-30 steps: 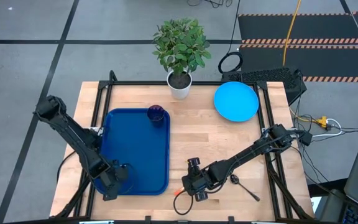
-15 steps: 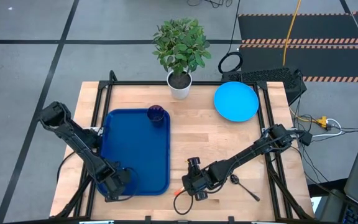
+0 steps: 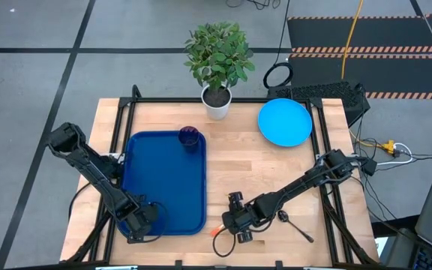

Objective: Pick and place plate/cup/fork/spoon on tray
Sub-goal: Put the orange fork on the blue tray

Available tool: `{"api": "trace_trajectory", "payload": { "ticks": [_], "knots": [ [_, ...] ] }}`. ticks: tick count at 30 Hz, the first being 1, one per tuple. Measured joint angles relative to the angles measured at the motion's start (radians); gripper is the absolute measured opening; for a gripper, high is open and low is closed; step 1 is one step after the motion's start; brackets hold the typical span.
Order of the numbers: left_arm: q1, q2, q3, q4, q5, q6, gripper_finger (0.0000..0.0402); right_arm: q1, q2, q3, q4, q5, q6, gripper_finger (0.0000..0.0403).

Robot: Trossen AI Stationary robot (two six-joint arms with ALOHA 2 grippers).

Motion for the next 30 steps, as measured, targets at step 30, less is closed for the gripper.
{"api": "trace_trajectory", "payload": {
  "ticks": [30],
  "knots": [
    [0.052,0.003,-0.004,0.158,-0.103,0.049,0.0188,0.026,-0.135,-0.027,-0.180,0.012,0.086,0.0001]
  ]
}}
